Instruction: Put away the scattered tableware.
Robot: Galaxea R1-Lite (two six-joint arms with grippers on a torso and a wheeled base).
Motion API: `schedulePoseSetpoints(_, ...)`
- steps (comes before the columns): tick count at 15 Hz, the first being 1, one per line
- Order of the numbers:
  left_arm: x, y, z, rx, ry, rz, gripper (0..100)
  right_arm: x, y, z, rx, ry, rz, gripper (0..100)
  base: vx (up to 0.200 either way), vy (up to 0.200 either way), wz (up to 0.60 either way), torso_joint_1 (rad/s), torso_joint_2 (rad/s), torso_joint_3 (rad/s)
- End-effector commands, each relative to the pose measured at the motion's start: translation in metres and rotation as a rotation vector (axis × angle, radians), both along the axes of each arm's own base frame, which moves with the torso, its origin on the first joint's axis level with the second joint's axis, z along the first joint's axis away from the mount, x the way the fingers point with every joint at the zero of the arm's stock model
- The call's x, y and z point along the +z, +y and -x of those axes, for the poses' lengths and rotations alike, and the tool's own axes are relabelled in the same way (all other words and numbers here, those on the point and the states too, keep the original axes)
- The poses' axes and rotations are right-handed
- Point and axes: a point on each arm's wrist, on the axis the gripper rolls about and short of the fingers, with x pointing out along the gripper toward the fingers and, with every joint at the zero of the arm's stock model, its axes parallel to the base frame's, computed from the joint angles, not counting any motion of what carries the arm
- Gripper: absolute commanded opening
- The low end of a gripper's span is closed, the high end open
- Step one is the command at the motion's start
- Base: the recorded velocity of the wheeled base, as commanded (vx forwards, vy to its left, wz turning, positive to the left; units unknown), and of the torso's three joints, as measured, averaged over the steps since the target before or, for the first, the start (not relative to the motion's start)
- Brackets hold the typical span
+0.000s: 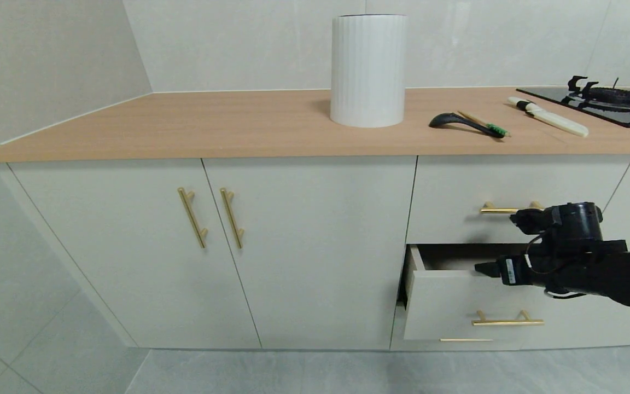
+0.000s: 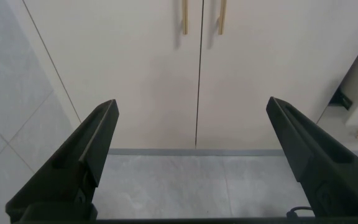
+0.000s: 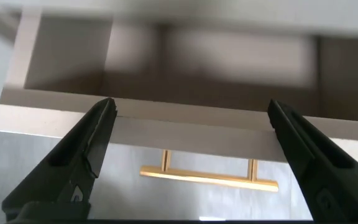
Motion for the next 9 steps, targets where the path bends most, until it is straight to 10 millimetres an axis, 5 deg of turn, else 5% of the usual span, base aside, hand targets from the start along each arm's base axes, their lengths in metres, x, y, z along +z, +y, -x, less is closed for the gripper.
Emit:
schedulePoseSetpoints(1, 0.0, 0.0, 0.0, 0.0, 0.0, 0.0, 100, 0.027, -0.001, 0.016, 0.002, -0.017, -0.001, 100, 0.0, 0.0, 0.0, 0.0, 0.0, 0.0)
schedulePoseSetpoints(9, 0.0, 0.0, 0.0, 0.0, 0.001, 0.0, 100, 0.061, -0.005, 0.08, 0.028, 0.162, 0.021, 100, 0.0, 0.0, 0.0, 0.0, 0.0, 0.0)
